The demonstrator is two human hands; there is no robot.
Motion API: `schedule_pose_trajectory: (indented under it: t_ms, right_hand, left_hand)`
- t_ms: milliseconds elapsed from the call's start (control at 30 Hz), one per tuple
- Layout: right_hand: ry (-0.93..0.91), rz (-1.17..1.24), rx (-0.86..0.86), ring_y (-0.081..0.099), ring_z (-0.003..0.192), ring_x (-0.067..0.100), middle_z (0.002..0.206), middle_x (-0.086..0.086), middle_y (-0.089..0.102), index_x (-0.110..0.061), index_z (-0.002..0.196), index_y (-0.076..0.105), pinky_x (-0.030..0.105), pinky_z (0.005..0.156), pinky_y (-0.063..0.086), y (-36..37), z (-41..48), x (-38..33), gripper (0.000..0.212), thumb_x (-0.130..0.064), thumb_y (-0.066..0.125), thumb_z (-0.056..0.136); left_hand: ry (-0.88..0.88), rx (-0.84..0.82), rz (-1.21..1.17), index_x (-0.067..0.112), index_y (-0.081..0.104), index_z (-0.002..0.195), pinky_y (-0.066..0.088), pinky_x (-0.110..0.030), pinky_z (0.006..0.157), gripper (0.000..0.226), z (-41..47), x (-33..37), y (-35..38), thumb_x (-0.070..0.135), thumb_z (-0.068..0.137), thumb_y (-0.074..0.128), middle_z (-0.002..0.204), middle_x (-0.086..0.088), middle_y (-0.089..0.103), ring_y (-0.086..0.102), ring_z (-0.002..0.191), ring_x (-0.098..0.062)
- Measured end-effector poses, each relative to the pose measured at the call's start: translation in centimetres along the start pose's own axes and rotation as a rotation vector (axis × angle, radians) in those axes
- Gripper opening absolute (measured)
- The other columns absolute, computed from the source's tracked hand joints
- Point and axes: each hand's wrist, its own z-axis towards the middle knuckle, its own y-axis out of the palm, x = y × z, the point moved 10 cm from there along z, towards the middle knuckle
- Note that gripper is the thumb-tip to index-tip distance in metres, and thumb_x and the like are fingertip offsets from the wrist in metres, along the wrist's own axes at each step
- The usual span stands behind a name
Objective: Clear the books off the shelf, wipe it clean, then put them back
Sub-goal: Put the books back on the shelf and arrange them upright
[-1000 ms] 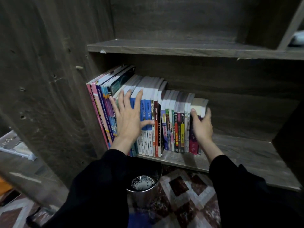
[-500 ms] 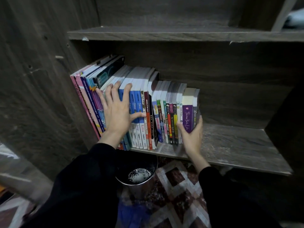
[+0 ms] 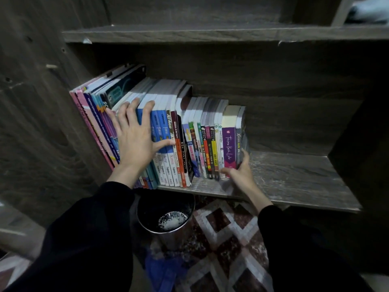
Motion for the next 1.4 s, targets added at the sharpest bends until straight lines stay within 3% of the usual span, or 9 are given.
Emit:
schedule_pose_trajectory:
  t_ms: [67,167,400,533,667,767,833,1000,1400]
  right_hand:
    - [-0.034,0.012,-0.027,0.047,0.127,0.027,0.147,0.003,0.039,-0.036,0.149,0.01,0.052,0.104,0.04,-1.1,0.1,-1.8,0.109,-0.008,0.079,0.069]
    - [-0.041,0.057,-0.135,0.061,0.089,0.016,0.127,0.002,0.048,-0.033,0.151,0.002,0.028,0.072,0.054,-1.2,0.5,-3.1,0.105,0.012,0.063,0.079]
    - [0.021,0.041,-0.181,0.061,0.081,0.022,0.114,0.009,0.055,-0.034,0.151,-0.004,0.041,0.08,0.053,-1.1,0.8,-2.3,0.108,0.02,0.052,0.077]
    - [-0.027,0.029,0.006,0.051,0.123,0.029,0.144,0.011,0.04,-0.029,0.152,0.005,0.044,0.093,0.051,-0.7,0.8,-2.9,0.105,0.006,0.066,0.074]
    - [-0.37,-0.162,0.326,0.011,0.145,0.025,0.159,0.006,0.01,-0.03,0.152,0.001,0.047,0.118,0.013,-0.4,-3.7,-7.6,0.104,-0.026,0.074,0.079]
    - [-0.526,-0.445,0.245,-0.02,0.143,0.03,0.154,0.011,-0.026,-0.035,0.142,-0.025,0.048,0.112,-0.012,3.3,-6.1,-9.4,0.125,-0.067,0.069,0.067]
    - [-0.503,-0.646,0.171,-0.035,0.136,0.034,0.146,0.013,-0.04,-0.035,0.136,-0.034,0.053,0.108,-0.02,5.5,-5.7,-8.9,0.13,-0.076,0.065,0.063]
    - [-0.498,-0.693,0.222,-0.033,0.136,0.036,0.151,0.02,-0.031,-0.036,0.14,-0.031,0.057,0.105,-0.02,7.0,-5.1,-8.9,0.13,-0.074,0.066,0.062]
    - [-0.487,-0.736,0.268,-0.033,0.136,0.033,0.147,0.018,-0.033,-0.036,0.137,-0.03,0.058,0.107,-0.015,7.0,-4.9,-8.9,0.128,-0.077,0.064,0.06]
  left_hand:
    - [0.001,0.001,-0.006,0.012,0.036,0.141,-0.008,-0.059,0.111,0.108,0.0,0.0,0.0,0.071,0.056,0.067,0.144,-0.024,0.031,0.019,0.138,-0.043]
    - [-0.012,-0.006,-0.011,0.012,0.036,0.141,-0.009,-0.058,0.111,0.11,0.0,-0.1,0.0,0.074,0.054,0.062,0.145,-0.024,0.03,0.018,0.139,-0.043]
    - [-0.019,0.014,-0.02,0.012,0.037,0.14,-0.009,-0.057,0.111,0.109,0.1,-0.1,0.0,0.071,0.052,0.065,0.145,-0.022,0.03,0.018,0.138,-0.042]
    - [-0.019,0.015,-0.001,0.012,0.036,0.14,-0.008,-0.057,0.111,0.109,0.1,-0.1,0.0,0.069,0.052,0.067,0.144,-0.022,0.031,0.02,0.138,-0.042]
    - [-0.012,0.009,0.015,0.012,0.035,0.141,-0.01,-0.055,0.111,0.109,0.0,0.0,0.0,0.071,0.055,0.065,0.145,-0.022,0.03,0.018,0.138,-0.041]
    - [-0.003,-0.01,0.004,0.014,0.031,0.143,-0.013,-0.055,0.111,0.109,0.1,0.1,0.2,0.07,0.057,0.068,0.148,-0.02,0.026,0.012,0.141,-0.04]
    - [0.003,-0.016,-0.018,0.015,0.03,0.143,-0.012,-0.057,0.111,0.111,0.1,0.1,0.2,0.072,0.056,0.068,0.149,-0.02,0.024,0.01,0.141,-0.039]
    - [-0.037,0.019,-0.034,0.015,0.034,0.141,-0.01,-0.058,0.111,0.116,0.1,0.0,-0.2,0.089,0.053,0.044,0.147,-0.018,0.028,0.013,0.141,-0.039]
    - [-0.043,0.07,-0.025,0.012,0.041,0.136,-0.007,-0.058,0.112,0.105,0.2,-0.1,0.0,0.081,0.058,0.059,0.144,-0.02,0.033,0.021,0.139,-0.039]
